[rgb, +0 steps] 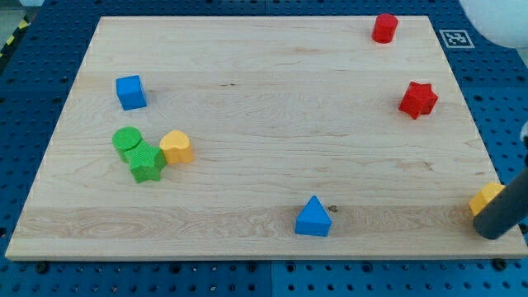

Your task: Push yellow hexagon a bit right and slightly left

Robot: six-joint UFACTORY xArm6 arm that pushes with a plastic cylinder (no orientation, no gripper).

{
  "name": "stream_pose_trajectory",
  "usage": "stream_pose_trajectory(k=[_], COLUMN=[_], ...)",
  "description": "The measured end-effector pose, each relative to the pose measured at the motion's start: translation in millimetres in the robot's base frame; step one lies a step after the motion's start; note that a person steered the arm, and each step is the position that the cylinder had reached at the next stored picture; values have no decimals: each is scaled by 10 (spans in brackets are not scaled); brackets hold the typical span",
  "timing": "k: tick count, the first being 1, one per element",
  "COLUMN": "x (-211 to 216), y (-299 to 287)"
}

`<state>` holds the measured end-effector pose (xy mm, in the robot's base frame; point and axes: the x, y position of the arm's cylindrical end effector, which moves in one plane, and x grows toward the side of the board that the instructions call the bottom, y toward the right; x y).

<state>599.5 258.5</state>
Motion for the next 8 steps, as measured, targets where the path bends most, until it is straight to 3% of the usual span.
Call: stream_pose_trajectory(k=[2,4,6,8], x=[161,66,-4,-186], y=[-43,-14,570,116])
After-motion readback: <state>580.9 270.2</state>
